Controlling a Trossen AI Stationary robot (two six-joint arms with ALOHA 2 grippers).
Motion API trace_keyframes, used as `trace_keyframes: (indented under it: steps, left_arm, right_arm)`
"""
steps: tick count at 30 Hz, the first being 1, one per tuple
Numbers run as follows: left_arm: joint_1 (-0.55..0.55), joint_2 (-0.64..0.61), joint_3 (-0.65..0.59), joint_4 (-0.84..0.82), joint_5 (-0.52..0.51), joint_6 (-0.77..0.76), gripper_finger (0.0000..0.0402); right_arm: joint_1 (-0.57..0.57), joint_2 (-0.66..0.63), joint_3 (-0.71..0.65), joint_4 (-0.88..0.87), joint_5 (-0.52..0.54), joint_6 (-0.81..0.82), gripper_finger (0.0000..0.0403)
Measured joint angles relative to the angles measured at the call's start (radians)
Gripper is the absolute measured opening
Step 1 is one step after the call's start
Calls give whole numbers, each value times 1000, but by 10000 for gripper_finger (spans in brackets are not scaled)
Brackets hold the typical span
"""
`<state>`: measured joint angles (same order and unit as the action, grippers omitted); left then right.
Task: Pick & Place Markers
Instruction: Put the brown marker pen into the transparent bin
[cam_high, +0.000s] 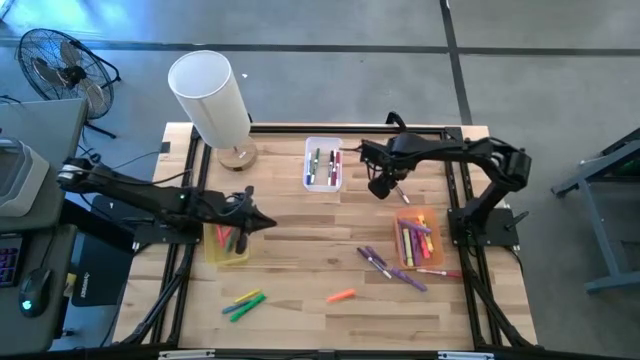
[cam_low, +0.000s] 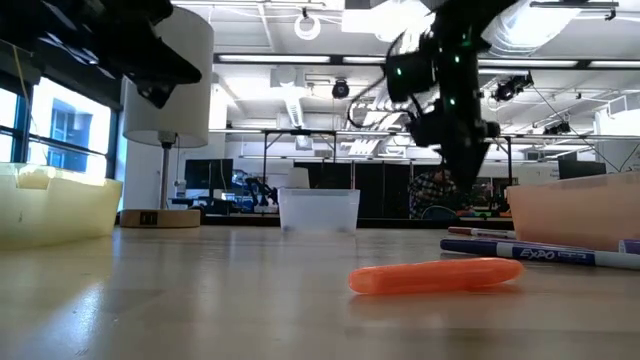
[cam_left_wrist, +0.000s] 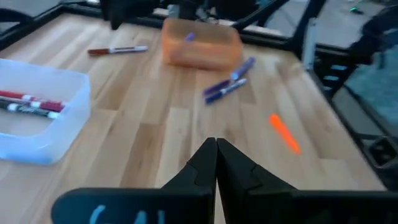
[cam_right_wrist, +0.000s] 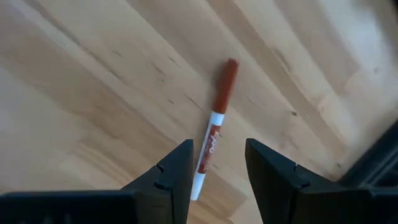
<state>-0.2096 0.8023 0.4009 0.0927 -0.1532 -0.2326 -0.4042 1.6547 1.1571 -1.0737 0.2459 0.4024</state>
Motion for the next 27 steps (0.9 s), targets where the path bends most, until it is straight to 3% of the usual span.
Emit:
trace_keyframes:
  steps: [4,21,27]
  left_arm:
    - [0,-30,-5,-12,20,1,1]
    - [0,-29,-6,-33,39,2,1]
    - [0,-29,-6,-32,32,0,1]
  right_arm:
    - [-65,-1,-61,65,-94,-26,134]
    - [-108,-6,-320,332,-149,-44,130]
    - [-107,-7,-356,385,-166,-41,66]
